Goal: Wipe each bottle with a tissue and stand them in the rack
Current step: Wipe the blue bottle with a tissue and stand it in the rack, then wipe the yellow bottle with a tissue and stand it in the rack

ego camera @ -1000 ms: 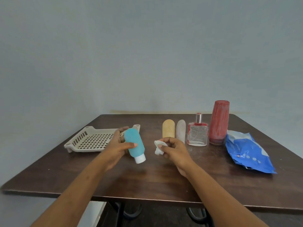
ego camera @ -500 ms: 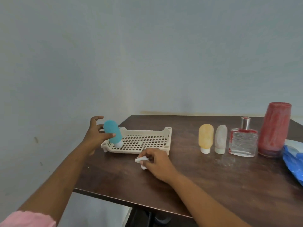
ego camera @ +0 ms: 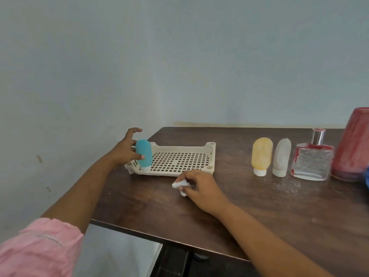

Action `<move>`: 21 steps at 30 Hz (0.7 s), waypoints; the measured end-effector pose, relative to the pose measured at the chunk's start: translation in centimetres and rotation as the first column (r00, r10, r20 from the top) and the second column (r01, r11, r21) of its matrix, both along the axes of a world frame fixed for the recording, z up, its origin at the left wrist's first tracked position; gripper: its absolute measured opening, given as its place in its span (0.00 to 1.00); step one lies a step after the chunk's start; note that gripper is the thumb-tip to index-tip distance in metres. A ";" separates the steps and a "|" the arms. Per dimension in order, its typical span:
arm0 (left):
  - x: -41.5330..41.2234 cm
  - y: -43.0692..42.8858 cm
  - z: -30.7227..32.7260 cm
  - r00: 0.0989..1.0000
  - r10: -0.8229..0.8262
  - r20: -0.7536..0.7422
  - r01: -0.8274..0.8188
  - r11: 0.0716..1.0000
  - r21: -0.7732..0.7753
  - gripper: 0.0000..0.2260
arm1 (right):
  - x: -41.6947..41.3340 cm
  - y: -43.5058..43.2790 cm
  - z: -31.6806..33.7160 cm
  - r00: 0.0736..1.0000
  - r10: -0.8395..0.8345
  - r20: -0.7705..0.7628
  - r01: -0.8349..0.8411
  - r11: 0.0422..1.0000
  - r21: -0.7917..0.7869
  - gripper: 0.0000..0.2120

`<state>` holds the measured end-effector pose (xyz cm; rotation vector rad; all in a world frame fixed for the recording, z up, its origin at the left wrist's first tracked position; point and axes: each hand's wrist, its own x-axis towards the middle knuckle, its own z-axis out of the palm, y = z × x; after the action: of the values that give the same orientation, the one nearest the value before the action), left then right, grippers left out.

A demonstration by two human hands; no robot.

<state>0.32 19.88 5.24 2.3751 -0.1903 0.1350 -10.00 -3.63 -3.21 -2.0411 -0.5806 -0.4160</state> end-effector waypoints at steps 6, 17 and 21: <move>0.4 1.4 0.2 1.000 0.003 -0.019 -0.003 1.000 0.026 0.41 | -0.1 0.1 0.2 1.000 -0.002 -0.018 0.003 0.999 0.053 0.08; 0.6 1.0 0.4 0.999 -0.051 -0.020 0.052 0.995 0.083 0.41 | -0.5 0.0 0.5 0.999 -0.025 -0.044 0.028 0.998 0.056 0.05; 0.3 1.2 0.0 0.998 -0.054 0.034 0.051 0.994 0.097 0.40 | -0.6 0.0 0.6 0.998 -0.037 -0.047 0.039 0.998 0.041 0.07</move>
<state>0.58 21.09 5.22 2.4622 -0.2823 0.1476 -10.55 -3.67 -2.59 -2.0191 -0.5019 -0.3997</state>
